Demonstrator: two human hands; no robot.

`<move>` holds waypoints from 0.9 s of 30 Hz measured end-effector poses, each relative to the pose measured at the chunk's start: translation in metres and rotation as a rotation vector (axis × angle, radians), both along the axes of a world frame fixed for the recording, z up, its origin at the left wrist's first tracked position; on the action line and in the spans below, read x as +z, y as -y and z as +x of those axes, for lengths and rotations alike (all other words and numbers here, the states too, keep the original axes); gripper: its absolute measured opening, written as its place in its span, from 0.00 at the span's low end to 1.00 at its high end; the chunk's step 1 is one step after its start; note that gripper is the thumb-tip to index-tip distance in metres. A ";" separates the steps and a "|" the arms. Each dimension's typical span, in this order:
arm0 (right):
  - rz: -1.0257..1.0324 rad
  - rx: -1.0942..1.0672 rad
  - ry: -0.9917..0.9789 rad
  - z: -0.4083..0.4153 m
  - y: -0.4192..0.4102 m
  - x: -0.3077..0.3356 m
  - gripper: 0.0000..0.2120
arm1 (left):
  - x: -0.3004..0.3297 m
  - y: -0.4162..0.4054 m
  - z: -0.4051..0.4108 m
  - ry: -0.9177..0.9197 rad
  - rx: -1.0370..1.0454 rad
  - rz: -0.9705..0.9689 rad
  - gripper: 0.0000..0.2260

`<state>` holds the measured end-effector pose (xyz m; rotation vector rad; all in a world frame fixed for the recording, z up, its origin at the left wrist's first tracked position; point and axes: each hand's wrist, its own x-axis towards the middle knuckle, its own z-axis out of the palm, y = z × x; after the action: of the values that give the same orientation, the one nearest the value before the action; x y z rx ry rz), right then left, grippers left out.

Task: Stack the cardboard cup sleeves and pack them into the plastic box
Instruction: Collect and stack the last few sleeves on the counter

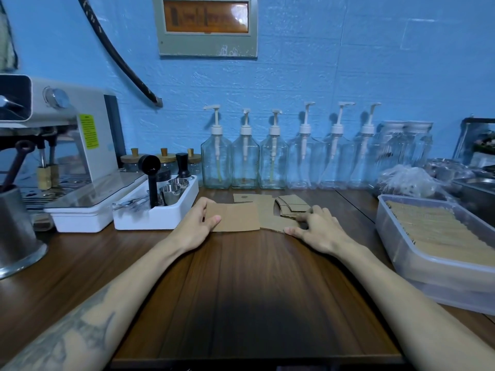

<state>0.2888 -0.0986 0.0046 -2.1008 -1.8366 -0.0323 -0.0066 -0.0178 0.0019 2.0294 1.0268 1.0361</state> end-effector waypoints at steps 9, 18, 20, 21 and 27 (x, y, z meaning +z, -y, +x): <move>0.053 0.022 -0.361 0.000 0.004 0.009 0.26 | 0.002 0.005 0.000 -0.064 -0.013 0.049 0.08; 0.421 0.028 -0.825 0.005 0.004 0.021 0.12 | -0.001 0.004 0.004 -0.136 -0.026 0.022 0.08; 0.471 0.090 -0.897 0.000 0.007 0.025 0.12 | -0.001 0.003 0.005 -0.158 -0.033 0.012 0.09; 0.485 0.124 -0.914 -0.002 0.008 0.026 0.11 | -0.002 0.002 0.006 -0.165 -0.036 0.010 0.09; 0.566 0.207 -0.890 -0.010 0.015 0.031 0.14 | -0.003 0.001 0.006 -0.148 -0.014 0.011 0.10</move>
<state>0.2786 -0.1131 0.0357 -1.2170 -1.2677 0.3372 -0.0005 -0.0186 -0.0008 2.1454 1.0823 0.8961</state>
